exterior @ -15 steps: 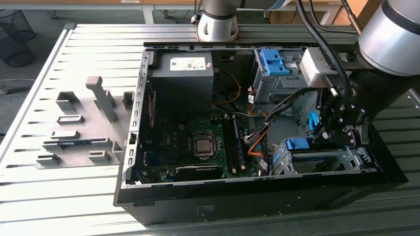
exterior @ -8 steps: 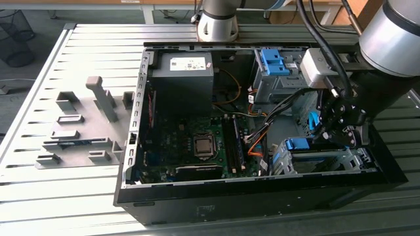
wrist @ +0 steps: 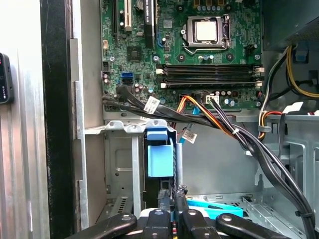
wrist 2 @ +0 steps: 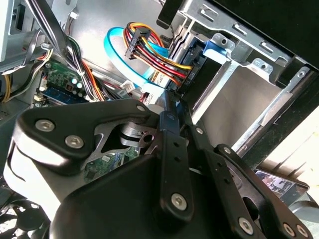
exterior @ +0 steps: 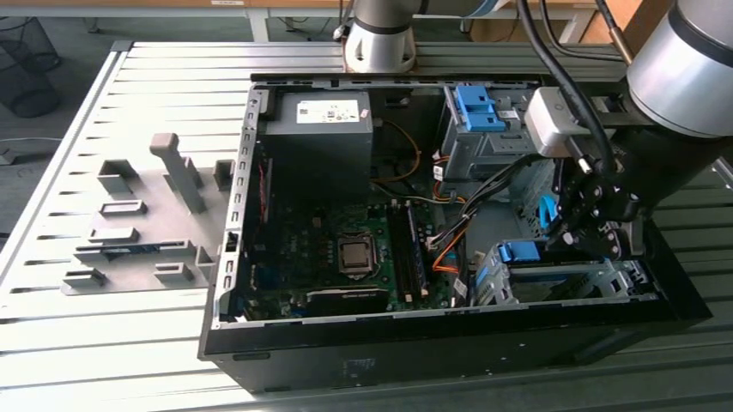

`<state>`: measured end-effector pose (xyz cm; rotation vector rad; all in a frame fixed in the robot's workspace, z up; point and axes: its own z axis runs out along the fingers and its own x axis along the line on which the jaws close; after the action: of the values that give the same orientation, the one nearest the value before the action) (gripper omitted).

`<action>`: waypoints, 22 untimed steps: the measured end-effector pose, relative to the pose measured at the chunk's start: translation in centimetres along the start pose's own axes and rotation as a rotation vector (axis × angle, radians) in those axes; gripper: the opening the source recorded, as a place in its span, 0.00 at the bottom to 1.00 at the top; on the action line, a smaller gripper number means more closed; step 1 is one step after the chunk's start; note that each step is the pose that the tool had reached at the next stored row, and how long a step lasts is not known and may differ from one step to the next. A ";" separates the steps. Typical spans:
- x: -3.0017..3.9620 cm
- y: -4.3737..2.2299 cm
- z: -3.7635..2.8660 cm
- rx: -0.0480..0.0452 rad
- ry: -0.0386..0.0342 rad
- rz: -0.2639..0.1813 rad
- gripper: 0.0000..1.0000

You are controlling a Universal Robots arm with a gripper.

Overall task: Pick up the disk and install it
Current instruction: 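Insert the second disk wire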

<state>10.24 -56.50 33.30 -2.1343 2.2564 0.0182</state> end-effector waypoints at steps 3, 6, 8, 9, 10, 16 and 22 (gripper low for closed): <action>0.10 -0.01 0.10 0.0000 0.0000 0.000 0.16; 0.18 -0.01 0.25 0.0000 -0.0002 0.000 0.16; 0.19 -0.01 0.26 0.0000 -0.0001 0.000 0.16; 0.19 -0.01 0.26 0.0000 -0.0001 0.000 0.16; 0.20 -0.01 0.26 -0.0001 -0.0001 0.000 0.16; 0.20 -0.01 0.03 0.0000 -0.0003 0.000 0.24; 0.14 -0.04 -1.60 0.0000 -0.0002 0.000 0.24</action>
<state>10.24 -56.69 34.89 -2.1342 2.2563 0.0185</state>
